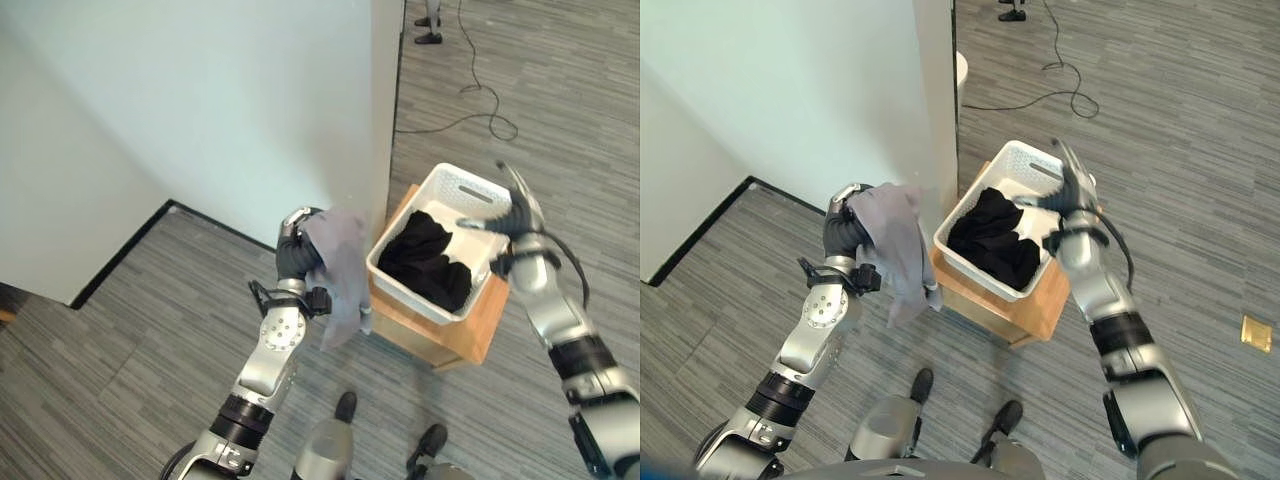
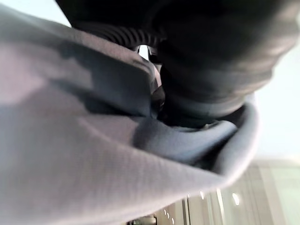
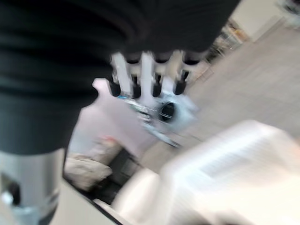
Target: Pick up bed clothes into laundry basket.
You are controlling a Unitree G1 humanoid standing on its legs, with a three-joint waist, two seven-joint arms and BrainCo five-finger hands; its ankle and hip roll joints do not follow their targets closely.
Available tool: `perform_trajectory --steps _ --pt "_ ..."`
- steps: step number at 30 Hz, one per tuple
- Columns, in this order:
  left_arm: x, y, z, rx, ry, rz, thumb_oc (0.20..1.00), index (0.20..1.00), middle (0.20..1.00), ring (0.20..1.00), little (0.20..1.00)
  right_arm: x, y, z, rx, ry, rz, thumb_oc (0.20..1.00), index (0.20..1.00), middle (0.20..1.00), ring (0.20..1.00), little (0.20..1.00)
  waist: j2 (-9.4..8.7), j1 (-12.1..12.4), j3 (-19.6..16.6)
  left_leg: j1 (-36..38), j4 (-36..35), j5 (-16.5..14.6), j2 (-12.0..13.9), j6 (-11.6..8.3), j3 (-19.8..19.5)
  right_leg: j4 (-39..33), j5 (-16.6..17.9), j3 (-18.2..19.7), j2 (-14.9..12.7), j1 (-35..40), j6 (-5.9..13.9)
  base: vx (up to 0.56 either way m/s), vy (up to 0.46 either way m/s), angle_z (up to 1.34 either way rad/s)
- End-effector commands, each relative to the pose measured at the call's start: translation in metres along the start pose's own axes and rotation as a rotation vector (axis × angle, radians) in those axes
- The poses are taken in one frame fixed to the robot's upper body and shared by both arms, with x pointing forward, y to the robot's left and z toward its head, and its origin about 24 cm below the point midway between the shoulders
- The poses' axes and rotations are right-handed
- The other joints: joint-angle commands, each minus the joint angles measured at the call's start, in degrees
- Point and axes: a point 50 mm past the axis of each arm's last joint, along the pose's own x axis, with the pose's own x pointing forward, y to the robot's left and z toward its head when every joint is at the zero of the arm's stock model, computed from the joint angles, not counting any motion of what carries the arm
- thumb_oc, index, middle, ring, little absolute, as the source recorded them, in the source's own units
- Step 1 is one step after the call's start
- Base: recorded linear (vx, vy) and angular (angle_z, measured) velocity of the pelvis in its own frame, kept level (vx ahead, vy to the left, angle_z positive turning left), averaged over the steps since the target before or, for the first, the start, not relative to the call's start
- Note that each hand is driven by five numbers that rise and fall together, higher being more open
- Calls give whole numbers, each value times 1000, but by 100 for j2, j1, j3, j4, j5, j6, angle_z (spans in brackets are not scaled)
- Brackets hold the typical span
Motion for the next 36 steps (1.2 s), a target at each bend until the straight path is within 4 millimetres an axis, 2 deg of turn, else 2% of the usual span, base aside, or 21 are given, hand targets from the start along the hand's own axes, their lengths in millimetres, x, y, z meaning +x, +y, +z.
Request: perform_trajectory --steps 1,2,3,4,6,7,8,9,10,11,12,13,14,18,22,25,29,34,36 --pt "22 -7 49 75 -277 -32 200 200 200 200 200 -22 18 -38 -18 113 146 1000 1000 1000 1000 1000 70 -12 -470 -280 -300 500 417 -499 354 86 -876 -402 -287 762 645 10 -36 -3" --pt "25 -6 59 90 -323 -47 200 200 200 200 200 -34 27 -60 -55 200 201 1000 1000 1000 1000 1000 85 -14 -495 -274 -300 504 410 -509 352 86 -880 -402 -288 770 653 2 -54 -6" --pt "29 -7 74 103 -391 -64 200 200 200 200 200 -59 44 -95 -87 359 297 1000 1000 1000 1000 1000 115 -24 -520 -257 -300 516 407 -518 350 86 -882 -398 -290 775 660 2 -42 -5" --pt "29 -7 74 104 -391 -66 200 200 200 200 200 -59 45 -95 -85 358 297 1000 1000 1000 1000 1000 108 -22 -518 -256 -300 514 409 -519 349 86 -884 -399 -289 776 661 -9 -46 -3" --pt "35 -11 89 104 -457 -94 200 200 200 200 200 -89 58 -127 -115 517 395 1000 1000 1000 1000 1000 126 -45 -552 -248 -300 524 401 -536 342 86 -900 -387 -285 788 669 -3 -15 2" --pt "36 -11 89 104 -458 -96 200 200 200 200 200 -88 59 -127 -113 515 394 1000 1000 1000 1000 1000 119 -42 -548 -249 -300 522 401 -538 340 86 -903 -389 -284 788 669 8 -39 5" --pt "42 -17 99 105 -496 -116 200 200 200 200 200 -111 65 -148 -136 636 449 1000 1000 1000 1000 1000 124 -71 -576 -232 -300 527 408 -547 350 86 -909 -380 -284 793 681 7 -32 1" --pt "42 -18 99 105 -496 -116 200 200 200 200 200 -111 65 -148 -135 635 449 1000 1000 1000 1000 1000 122 -70 -573 -231 -300 527 408 -547 350 86 -909 -379 -284 793 681 13 -58 0" --pt "47 -25 105 107 -516 -153 200 200 200 200 200 -137 72 -166 -200 741 549 1000 1000 1000 1000 1000 143 -95 -596 -204 -300 520 424 -556 376 86 -910 -361 -292 792 701 12 -33 1" --pt "50 -28 108 102 -529 -170 200 200 200 200 200 -146 74 -172 -237 769 592 1000 1000 1000 1000 1000 151 -103 -598 -190 -300 516 429 -559 385 86 -913 -354 -290 790 710 12 -33 5" --pt "50 -28 108 102 -529 -170 200 200 200 200 200 -146 74 -172 -237 769 592 1000 1000 1000 1000 1000 151 -103 -598 -190 -300 516 429 -559 385 86 -913 -354 -290 790 710 0 0 0" --pt "52 -32 112 94 -543 -183 200 200 200 200 200 -160 75 -180 -287 810 648 1000 1000 1000 1000 1000 161 -120 -599 -187 -300 518 435 -565 397 86 -916 -342 -297 786 722 0 0 0" --pt "57 -44 120 56 -562 -210 200 200 200 200 200 -182 65 -196 -318 926 663 1000 1000 1000 1000 1000 173 -196 -612 -183 -300 527 456 -580 439 86 -906 -325 -311 769 755 0 0 0" --pt "62 -57 118 -3 -524 -245 200 200 200 200 200 -191 58 -203 -329 968 658 1000 1000 1000 1000 1000 182 -300 -628 -165 -300 523 481 -598 475 86 -890 -308 -328 759 776 4 -10 -3" --pt "66 -73 116 -53 -493 -290 200 200 200 200 200 -187 48 -206 -335 980 621 1000 1000 1000 1000 1000 224 -409 -626 -133 -300 518 507 -608 522 86 -892 -273 -324 747 781 8 -1 -9" --pt "71 -83 124 -51 -516 -300 200 200 200 200 200 -180 48 -203 -353 953 624 1000 1000 1000 1000 1000 236 -471 -611 -109 -300 506 525 -613 574 86 -883 -238 -322 735 791 1 -4 -3" --pt "79 -87 132 -8 -549 -266 200 200 200 200 200 -177 53 -199 -349 925 633 1000 1000 1000 1000 1000 217 -542 -620 -96 -300 488 542 -613 607 86 -864 -203 -323 715 799 7 -4 -2" --pt "102 -79 133 95 -532 -200 200 200 200 200 200 -170 57 -194 -313 904 627 1000 1000 1000 1000 1000 208 -636 -627 -87 -300 472 565 -608 664 86 -838 -136 -302 645 810 10 -1 -3" --pt "110 -79 136 134 -528 -201 200 200 200 200 200 -158 48 -194 -309 910 598 1000 1000 1000 1000 1000 209 -630 -636 -104 -300 468 571 -604 672 86 -817 -133 -304 615 822 21 -1 -17"
